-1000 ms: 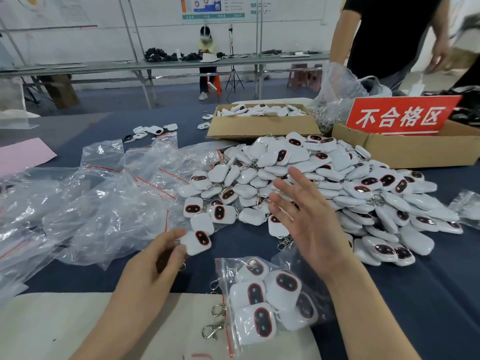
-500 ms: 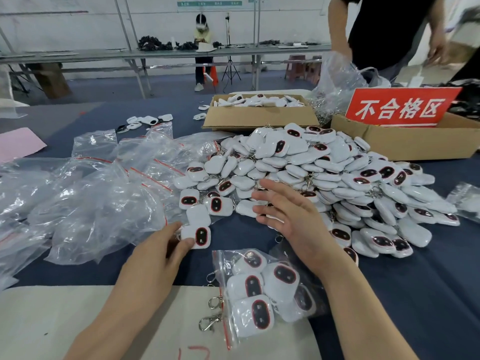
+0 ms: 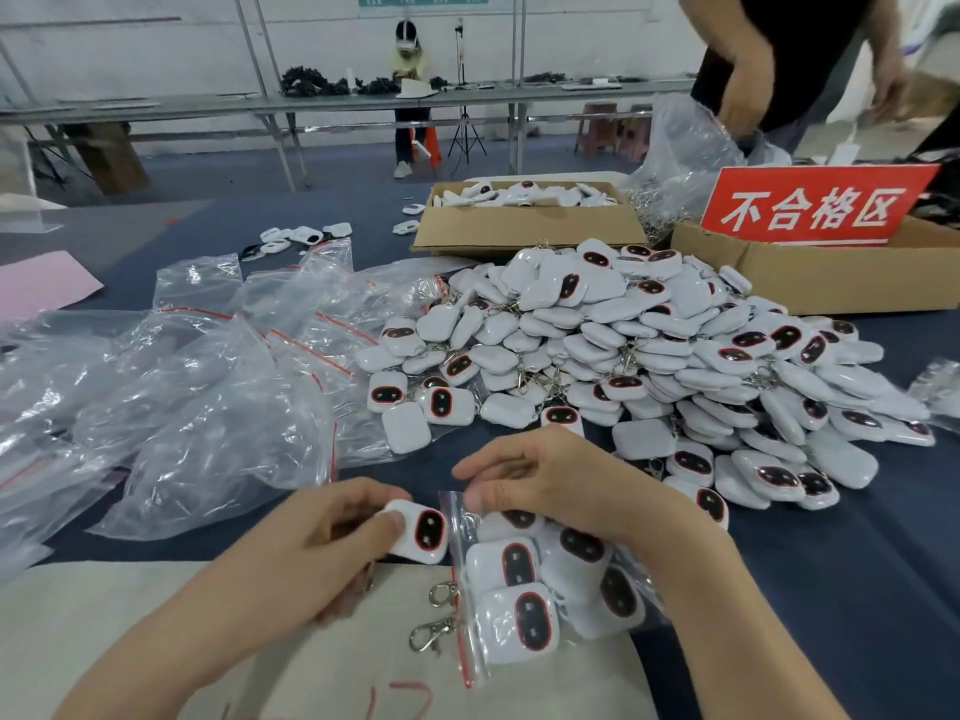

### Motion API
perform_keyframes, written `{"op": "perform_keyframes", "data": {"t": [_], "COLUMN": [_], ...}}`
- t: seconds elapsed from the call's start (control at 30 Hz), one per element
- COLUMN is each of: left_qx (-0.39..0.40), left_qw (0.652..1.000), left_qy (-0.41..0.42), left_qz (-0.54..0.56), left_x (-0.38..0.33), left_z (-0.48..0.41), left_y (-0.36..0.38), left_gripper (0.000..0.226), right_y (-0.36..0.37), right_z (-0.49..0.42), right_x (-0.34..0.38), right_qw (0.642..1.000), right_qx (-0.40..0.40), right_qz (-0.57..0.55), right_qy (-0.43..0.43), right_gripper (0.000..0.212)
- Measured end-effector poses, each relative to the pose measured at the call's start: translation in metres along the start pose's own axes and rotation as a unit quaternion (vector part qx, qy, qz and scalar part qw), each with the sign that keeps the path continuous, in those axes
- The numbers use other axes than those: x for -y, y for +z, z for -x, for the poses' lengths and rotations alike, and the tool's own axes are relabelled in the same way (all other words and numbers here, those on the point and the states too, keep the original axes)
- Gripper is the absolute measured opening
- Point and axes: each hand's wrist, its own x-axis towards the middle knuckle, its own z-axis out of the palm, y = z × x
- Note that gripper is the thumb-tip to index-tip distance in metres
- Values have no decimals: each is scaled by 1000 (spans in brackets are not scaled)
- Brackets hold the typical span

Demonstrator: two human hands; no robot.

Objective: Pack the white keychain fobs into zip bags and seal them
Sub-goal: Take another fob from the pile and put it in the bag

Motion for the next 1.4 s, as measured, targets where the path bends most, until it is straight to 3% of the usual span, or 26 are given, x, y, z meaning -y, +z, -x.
{"op": "perform_keyframes", "data": {"t": [0.27,0.6,0.9,1.07,1.17,1.27,1.4], "left_qx": [45,-73,-186,-188,-165,-158,-201], "left_qw": [998,993,979,967,970,972,977], "left_qy": [12,-4,77,117,127,135,50], "left_qz": [41,91,-38,-129,-128,-108,48], "left_x": [-11,-8,-2,-3,-4,-4,3], "left_z": [3,-9,-16,-11,-12,-15,-25], "left_y": [4,36,61,66,63,59,52], "left_gripper": [16,17,17,20,12,20,42], "right_y": [2,1,-2,-4,-5,-11,-20], "right_z": [-2,-2,5,6,6,6,4], "right_x": [2,7,11,11,7,4,0], "right_qw": [999,996,995,995,993,986,955], "right_qx": [-19,-52,-52,-45,-43,-95,-247], "right_qz": [-22,-52,-63,-80,-99,-116,-137], "right_qy": [-26,-57,-50,-45,-44,-71,-89], "right_gripper": [22,20,18,20,24,29,25]}}
